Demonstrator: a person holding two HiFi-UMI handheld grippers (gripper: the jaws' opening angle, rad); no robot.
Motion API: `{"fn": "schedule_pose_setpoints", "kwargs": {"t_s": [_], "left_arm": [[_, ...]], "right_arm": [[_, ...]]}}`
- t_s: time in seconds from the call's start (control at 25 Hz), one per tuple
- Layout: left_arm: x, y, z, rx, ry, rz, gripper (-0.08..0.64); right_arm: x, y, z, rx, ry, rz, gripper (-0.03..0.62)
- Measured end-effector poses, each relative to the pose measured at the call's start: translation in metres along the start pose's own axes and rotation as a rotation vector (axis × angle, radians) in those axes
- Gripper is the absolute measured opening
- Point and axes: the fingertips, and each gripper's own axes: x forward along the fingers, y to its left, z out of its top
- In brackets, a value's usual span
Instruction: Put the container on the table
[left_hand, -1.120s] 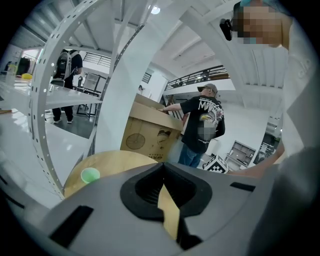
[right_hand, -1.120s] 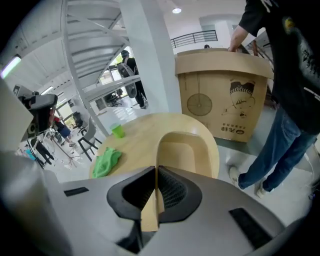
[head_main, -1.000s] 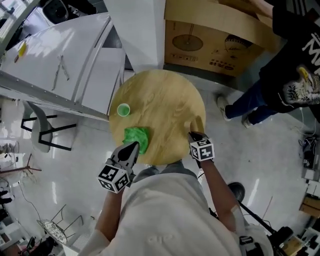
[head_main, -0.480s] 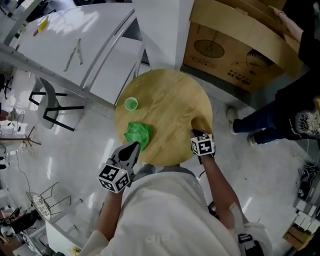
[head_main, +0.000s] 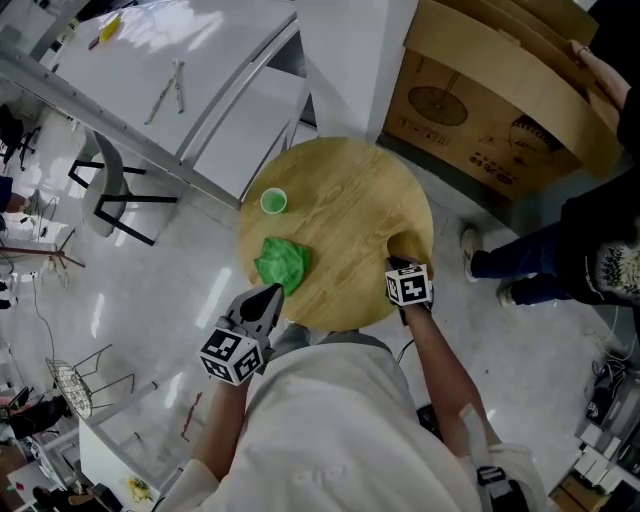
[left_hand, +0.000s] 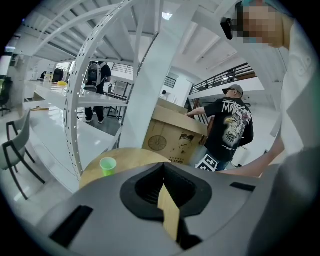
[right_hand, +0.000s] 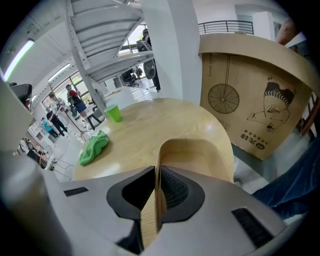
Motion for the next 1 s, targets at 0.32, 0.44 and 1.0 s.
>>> {"fn": "schedule_pose_setpoints", "kwargs": {"t_s": [0.32,0.44,1.0], "left_arm": [[-0.01,0.003,-0.003,-0.005,-0.005,0.004,0.017],[-0.012,0.008,-0.001,-0.004,-0.007,-0.003,0.017],[0.007,0.007,0.024,0.044,-0.035,-0.127,0.017]], "right_arm": [[-0.002,0.002,0.003,0.04,-0.03,-0.006,0.123],[-0.005,0.006,0.008,0.051,-0.044,-0.013,0.132],[-0.077,0.031,0.057,0.098,-0.253,-0.034,0.066]]}}
